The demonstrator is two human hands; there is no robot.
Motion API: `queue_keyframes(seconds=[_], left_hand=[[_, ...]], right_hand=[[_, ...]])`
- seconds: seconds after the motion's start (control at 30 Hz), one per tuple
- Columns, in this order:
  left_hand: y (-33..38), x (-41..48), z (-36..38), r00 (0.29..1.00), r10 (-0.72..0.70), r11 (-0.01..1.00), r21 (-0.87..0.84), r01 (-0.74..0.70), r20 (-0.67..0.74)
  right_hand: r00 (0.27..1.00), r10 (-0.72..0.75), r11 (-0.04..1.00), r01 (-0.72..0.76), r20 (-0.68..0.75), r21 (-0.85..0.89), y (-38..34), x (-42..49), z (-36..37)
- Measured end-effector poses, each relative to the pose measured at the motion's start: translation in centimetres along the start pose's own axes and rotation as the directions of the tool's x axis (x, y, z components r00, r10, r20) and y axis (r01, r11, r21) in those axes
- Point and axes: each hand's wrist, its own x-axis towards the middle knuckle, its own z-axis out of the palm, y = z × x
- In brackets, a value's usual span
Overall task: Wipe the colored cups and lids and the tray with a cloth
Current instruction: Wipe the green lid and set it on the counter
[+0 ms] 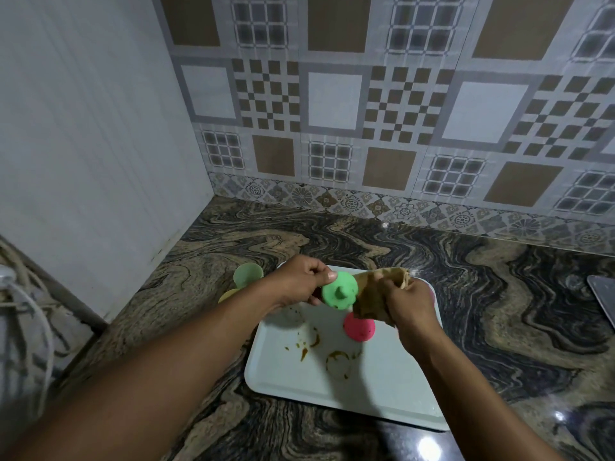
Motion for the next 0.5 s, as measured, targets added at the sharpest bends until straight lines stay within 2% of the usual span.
queue_keyframes(seconds=[0.03,0.07,0.17,0.23,0.33,0.43,0.47,0.5], left_hand=[[0.0,0.0,0.0,1.0,-0.031,0.997,-0.077,0.031,0.007],[-0.1,0.0,0.0,0.999,-0.048,0.987,-0.151,0.049,0.01],[-0.1,0.0,0.4,0.999,-0.041,0.938,-0.344,0.039,0.001],[0.1,0.1,0.6,1.0,-0.022,0.924,-0.381,0.013,-0.021],[-0.3,0.2,0.3,0.997,-0.024,0.934,-0.357,-0.004,-0.073],[-1.2,0.2,-0.4,0.991,-0.042,0.92,-0.392,-0.013,-0.129],[-1.4,0.2,-0.5,0.989,-0.049,0.911,-0.413,-0.014,-0.14],[-1.6,0.2,-0.6,0.987,-0.056,0.897,-0.442,-0.017,-0.151]], right_hand=[[0.996,-0.068,0.997,0.066,-0.065,-0.044,0.3,0.2,-0.2],[0.984,-0.162,0.983,0.154,-0.071,-0.098,0.4,0.0,-0.3],[0.896,-0.431,0.842,0.443,0.109,-0.308,0.9,-2.2,1.2],[0.824,-0.545,0.715,0.553,0.155,-0.427,1.9,-3.6,2.3],[0.758,-0.628,0.616,0.623,0.178,-0.482,3.5,-4.8,2.9],[0.634,-0.687,0.444,0.753,0.355,-0.486,4.7,-5.5,2.6],[0.62,-0.693,0.439,0.767,0.367,-0.468,4.9,-5.6,2.5],[0.644,-0.696,0.491,0.75,0.317,-0.443,4.8,-5.8,2.3]])
